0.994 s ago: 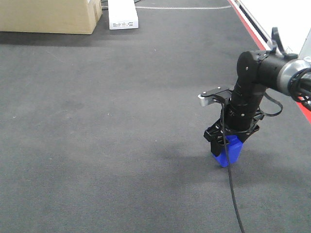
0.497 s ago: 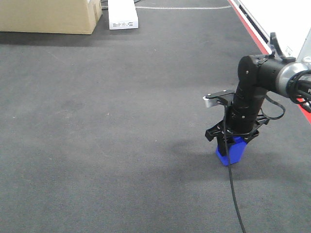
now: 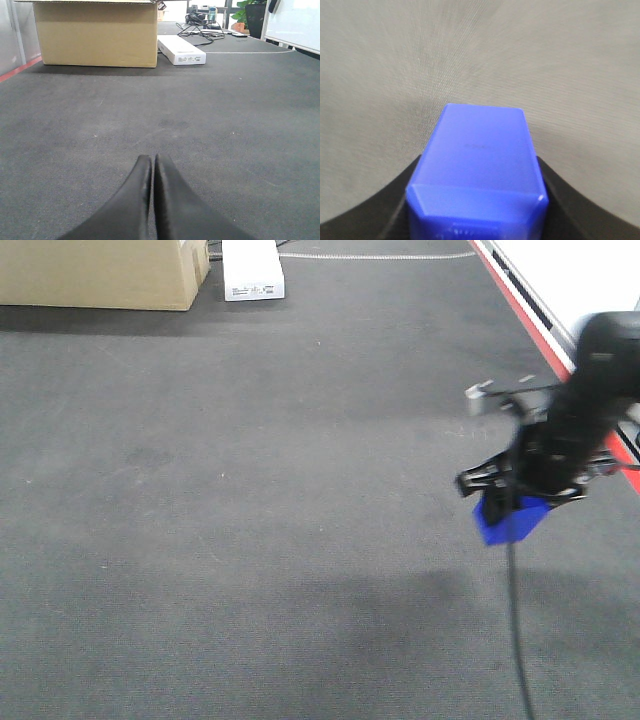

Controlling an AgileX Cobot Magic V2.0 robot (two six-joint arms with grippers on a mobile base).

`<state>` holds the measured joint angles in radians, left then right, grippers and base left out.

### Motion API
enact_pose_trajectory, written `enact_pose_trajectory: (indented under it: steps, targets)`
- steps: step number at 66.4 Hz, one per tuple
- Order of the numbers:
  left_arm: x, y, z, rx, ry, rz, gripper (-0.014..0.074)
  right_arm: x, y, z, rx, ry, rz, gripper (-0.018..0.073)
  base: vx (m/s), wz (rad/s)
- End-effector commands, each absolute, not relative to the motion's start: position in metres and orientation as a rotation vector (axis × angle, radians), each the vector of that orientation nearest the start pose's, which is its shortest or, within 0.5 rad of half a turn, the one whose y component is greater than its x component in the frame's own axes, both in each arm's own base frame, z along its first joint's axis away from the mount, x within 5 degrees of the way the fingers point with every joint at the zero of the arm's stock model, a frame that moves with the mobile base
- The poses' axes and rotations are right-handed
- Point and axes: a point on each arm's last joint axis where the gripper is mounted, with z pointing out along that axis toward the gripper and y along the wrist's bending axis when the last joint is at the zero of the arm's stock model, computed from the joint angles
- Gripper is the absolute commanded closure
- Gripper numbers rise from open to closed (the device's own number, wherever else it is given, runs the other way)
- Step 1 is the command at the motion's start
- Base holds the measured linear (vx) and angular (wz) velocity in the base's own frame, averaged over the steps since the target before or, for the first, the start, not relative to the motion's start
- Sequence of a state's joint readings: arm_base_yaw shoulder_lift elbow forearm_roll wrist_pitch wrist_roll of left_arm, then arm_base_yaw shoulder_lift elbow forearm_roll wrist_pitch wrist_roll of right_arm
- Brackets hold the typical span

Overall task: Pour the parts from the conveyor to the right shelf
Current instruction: 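Close the right gripper on the blue block and lift it, then hold the blue block in the right gripper and turn away from the conveyor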

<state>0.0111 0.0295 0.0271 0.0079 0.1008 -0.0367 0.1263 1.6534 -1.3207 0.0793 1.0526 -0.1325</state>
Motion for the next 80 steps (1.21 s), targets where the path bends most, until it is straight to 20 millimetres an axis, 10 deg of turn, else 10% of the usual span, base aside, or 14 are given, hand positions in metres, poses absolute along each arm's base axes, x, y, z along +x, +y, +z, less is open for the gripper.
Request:
enact_pose_trajectory:
  steps: [1, 22, 44, 62, 80]
  targets:
    - [0.060, 0.000, 0.206, -0.039, 1.558, -0.032, 0.0602, 0.301, 0.035, 0.318, -0.243, 2.590, 0.095, 0.0568, 0.00, 0.00]
    - [0.060, 0.000, 0.206, -0.039, 1.558, -0.032, 0.0602, 0.170, 0.005, 0.351, -0.104, 2.043, 0.006, 0.0567, 0.00, 0.00]
    - [0.060, 0.000, 0.206, -0.039, 1.558, -0.032, 0.0602, 0.052, 0.004, 0.328, -0.085, 1.600, -0.017, 0.0564, 0.00, 0.00]
    - [0.060, 0.000, 0.206, -0.039, 1.558, -0.032, 0.0602, 0.025, 0.003, 0.282, -0.110, 1.646, -0.042, 0.0564, 0.00, 0.00]
    - [0.060, 0.000, 0.206, -0.039, 1.558, -0.032, 0.0602, 0.025, 0.003, 0.284, -0.108, 1.628, -0.046, 0.0564, 0.00, 0.00]
